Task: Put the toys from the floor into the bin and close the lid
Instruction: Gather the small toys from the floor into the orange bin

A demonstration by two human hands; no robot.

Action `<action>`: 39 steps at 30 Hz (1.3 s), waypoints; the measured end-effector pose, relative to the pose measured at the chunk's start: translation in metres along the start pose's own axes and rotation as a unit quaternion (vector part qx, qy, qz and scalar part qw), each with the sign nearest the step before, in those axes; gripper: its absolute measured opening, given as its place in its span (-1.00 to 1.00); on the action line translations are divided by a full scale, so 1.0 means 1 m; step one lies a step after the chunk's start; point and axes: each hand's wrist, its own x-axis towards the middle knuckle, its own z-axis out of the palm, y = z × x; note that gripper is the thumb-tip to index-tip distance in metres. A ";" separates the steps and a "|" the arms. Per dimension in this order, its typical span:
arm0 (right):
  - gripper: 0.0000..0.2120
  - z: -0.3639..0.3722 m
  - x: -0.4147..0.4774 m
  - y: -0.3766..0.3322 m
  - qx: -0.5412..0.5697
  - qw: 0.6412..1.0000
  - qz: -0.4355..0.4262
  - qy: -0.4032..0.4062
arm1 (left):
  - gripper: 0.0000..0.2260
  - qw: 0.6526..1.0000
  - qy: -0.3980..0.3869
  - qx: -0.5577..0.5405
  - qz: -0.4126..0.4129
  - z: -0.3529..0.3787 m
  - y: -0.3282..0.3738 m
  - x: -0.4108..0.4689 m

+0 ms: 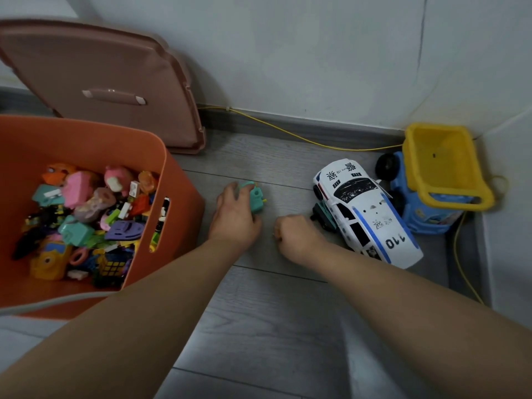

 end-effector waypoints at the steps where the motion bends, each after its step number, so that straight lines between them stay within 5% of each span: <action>1: -0.83 -0.001 0.000 0.001 0.014 1.000 0.000 0.003 | -0.32 0.999 -0.026 0.021 0.011 -0.001 -0.001 0.003; 5: -0.82 -0.004 -0.008 0.005 0.066 0.997 0.000 0.032 | -0.28 0.992 -0.091 0.085 0.036 -0.002 -0.005 0.007; 11: -0.75 -0.019 -0.019 0.006 0.092 0.995 0.002 0.044 | -0.63 0.989 -0.117 0.087 0.029 0.005 -0.005 -0.007; 14: -0.76 -0.029 -0.026 0.007 0.100 0.993 0.015 0.055 | -0.61 0.991 -0.121 0.052 0.008 0.006 -0.010 -0.016; 18: -0.80 -0.048 -0.040 0.005 0.093 0.992 0.020 0.088 | -0.49 0.996 -0.089 -0.015 0.001 -0.013 0.002 -0.033; 32: -0.86 -0.158 -0.054 -0.121 0.087 0.984 -0.013 0.157 | -0.57 0.987 0.080 -0.096 0.101 -0.175 -0.010 -0.089; 39: -0.76 -0.179 -0.051 -0.234 0.118 0.981 -0.079 0.135 | -0.54 0.994 0.089 -0.066 0.005 -0.231 -0.083 -0.107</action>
